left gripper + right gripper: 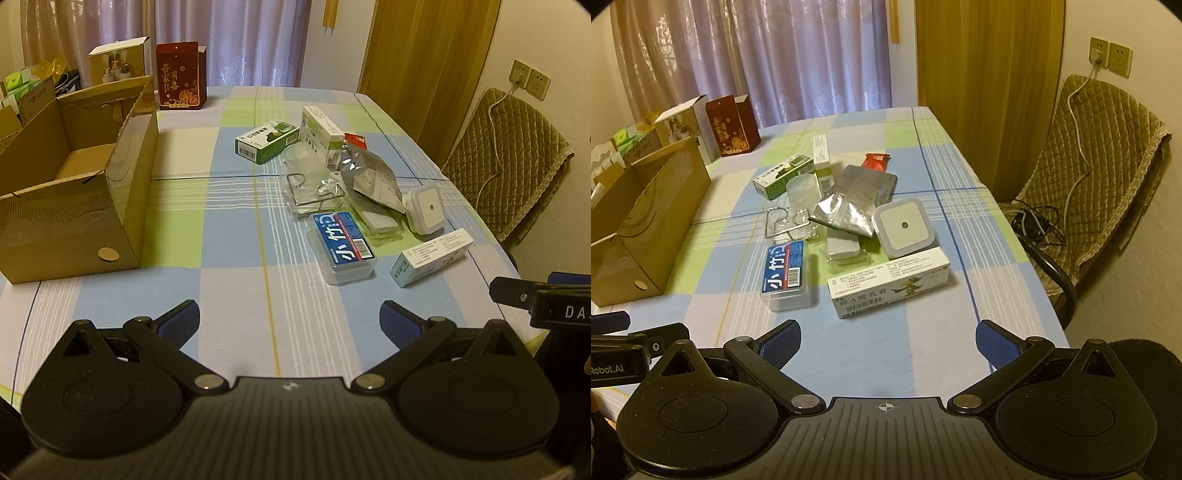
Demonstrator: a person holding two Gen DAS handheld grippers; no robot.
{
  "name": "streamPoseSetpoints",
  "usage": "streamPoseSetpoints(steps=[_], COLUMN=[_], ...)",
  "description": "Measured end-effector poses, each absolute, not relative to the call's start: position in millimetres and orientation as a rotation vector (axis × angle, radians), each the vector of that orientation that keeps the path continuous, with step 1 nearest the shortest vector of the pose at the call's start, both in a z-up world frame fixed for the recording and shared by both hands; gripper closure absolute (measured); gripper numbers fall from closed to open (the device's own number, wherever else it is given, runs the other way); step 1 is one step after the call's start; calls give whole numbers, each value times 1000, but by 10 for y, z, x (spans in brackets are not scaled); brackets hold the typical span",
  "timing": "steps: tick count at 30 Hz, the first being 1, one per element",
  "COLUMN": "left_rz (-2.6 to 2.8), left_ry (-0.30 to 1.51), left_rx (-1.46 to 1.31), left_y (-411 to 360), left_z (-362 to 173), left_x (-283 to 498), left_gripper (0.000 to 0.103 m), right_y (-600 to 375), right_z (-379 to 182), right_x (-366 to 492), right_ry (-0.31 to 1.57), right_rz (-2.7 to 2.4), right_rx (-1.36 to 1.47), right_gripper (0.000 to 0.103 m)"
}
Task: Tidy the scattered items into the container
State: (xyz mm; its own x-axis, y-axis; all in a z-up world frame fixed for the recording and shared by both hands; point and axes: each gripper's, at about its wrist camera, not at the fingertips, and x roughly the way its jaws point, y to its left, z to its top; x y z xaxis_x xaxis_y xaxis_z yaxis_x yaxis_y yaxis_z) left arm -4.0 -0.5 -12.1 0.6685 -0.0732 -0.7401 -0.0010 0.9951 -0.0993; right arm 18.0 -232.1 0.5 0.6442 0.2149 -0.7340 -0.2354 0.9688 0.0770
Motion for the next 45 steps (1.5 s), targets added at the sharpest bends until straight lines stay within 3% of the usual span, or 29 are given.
streamPoseSetpoints(steps=[30, 37, 45], left_rz=[-35, -43, -71], left_ry=[843, 847, 857], left_rx=[-113, -99, -52], left_y=[18, 10, -56], left_z=[-103, -124, -206], left_x=[-37, 45, 288], left_gripper=[1, 1, 1], right_y=[-2295, -2088, -1952], right_z=[62, 140, -170], right_x=[328, 649, 943], right_ry=[870, 799, 755], right_rz=[349, 560, 891], right_rx=[-25, -367, -881], right_gripper=[0, 0, 0])
